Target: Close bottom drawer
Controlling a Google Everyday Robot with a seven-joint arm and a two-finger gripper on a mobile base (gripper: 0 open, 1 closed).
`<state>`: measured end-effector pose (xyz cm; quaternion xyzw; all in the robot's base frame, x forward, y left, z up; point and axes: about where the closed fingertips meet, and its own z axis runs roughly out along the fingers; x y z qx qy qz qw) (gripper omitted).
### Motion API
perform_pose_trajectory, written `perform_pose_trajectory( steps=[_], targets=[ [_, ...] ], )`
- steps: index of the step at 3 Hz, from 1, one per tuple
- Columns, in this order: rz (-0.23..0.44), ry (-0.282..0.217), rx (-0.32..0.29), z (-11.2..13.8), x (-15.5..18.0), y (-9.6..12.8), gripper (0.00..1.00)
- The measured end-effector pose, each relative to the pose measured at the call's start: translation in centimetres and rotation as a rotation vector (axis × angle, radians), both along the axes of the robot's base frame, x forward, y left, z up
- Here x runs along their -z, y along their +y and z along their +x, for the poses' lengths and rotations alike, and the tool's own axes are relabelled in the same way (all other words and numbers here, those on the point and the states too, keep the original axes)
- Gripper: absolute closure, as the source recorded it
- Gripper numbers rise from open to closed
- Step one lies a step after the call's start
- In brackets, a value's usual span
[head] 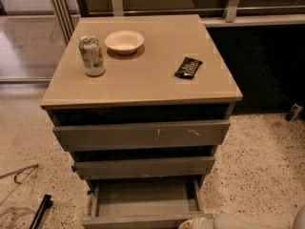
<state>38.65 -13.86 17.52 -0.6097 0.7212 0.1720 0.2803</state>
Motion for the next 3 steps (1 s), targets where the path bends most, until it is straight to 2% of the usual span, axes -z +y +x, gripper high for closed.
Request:
perform_pose_trajectory(
  steps=[1, 2, 3],
  targets=[
    [0.02, -0.032, -0.002, 0.9, 0.7, 0.6, 1.0],
    [0.033, -0.089, -0.008, 2.5, 0.9, 1.2, 1.0],
    [0.038, -0.115, -0.01, 3.3, 1.0, 1.5, 1.0]
  ],
)
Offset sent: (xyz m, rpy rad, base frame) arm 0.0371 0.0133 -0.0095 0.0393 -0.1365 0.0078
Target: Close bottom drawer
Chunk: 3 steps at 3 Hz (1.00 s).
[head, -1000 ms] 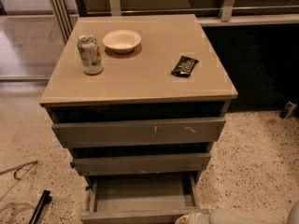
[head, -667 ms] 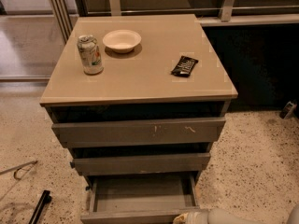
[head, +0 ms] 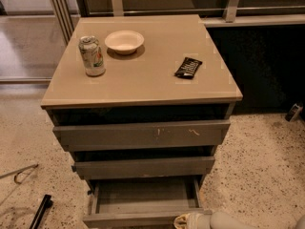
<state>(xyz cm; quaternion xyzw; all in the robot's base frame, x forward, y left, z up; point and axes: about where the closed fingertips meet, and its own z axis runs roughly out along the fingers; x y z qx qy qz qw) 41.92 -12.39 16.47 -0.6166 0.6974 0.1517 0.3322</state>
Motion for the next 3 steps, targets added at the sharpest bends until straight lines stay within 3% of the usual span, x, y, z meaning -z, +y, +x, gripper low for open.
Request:
perform_pose_trajectory(
  steps=[3],
  targets=[
    [-0.04, -0.046, 0.009, 7.4, 1.0, 0.6, 1.0]
  ],
)
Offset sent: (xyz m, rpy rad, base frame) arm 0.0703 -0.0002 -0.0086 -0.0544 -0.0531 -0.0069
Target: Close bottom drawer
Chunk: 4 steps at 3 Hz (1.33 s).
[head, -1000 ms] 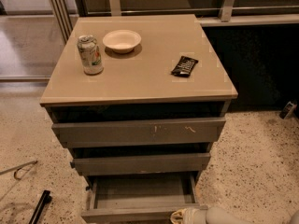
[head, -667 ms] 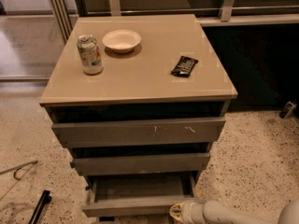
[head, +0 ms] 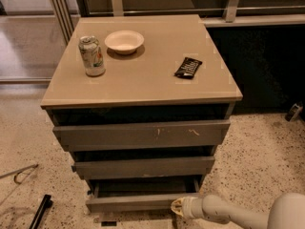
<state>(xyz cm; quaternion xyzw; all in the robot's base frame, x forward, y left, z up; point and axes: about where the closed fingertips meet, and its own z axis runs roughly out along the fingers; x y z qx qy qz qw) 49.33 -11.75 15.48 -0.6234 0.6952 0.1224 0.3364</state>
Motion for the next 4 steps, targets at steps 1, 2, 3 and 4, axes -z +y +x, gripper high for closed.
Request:
perform_pose_trajectory(
  steps=[1, 2, 3, 4],
  targets=[
    [-0.008, -0.021, 0.007, 3.3, -0.2, 0.5, 1.0],
    [-0.019, -0.035, 0.014, 6.4, -0.4, 0.8, 1.0],
    [-0.028, -0.044, 0.016, 8.2, -0.5, 1.0, 1.0],
    [-0.035, -0.039, 0.006, 8.3, -0.8, 1.2, 1.0]
  ],
)
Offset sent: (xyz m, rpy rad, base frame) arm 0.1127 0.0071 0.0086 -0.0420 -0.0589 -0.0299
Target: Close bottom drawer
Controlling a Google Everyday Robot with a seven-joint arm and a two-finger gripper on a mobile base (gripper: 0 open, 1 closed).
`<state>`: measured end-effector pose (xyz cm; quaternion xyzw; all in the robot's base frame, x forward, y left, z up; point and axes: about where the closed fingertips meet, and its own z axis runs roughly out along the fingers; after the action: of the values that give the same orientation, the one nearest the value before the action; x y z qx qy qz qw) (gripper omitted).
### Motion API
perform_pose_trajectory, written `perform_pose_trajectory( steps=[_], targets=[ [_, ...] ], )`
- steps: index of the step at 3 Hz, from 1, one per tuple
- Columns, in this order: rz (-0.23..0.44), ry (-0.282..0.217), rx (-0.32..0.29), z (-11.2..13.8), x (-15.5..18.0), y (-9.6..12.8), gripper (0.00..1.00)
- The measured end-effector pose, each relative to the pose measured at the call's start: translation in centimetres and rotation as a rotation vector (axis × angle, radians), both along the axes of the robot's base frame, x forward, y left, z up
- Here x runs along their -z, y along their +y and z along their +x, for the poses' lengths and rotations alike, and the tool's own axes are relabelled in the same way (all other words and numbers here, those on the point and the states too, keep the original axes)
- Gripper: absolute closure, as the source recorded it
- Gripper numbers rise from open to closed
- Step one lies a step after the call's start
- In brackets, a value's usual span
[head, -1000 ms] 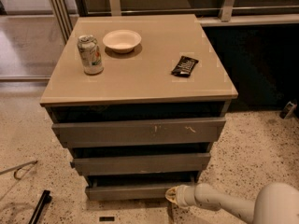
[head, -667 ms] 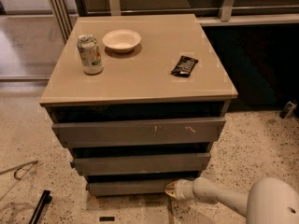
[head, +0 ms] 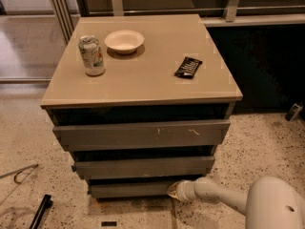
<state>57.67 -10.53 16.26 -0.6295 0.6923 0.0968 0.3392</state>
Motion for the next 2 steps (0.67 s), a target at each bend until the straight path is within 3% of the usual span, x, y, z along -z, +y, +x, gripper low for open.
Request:
perform_pose_trajectory(
  steps=[1, 2],
  targets=[
    [0.0, 0.0, 0.0, -0.2, 0.0, -0.1, 1.0],
    [0.015, 0.061, -0.035, -2.9, -0.9, -0.2, 1.0]
  ],
)
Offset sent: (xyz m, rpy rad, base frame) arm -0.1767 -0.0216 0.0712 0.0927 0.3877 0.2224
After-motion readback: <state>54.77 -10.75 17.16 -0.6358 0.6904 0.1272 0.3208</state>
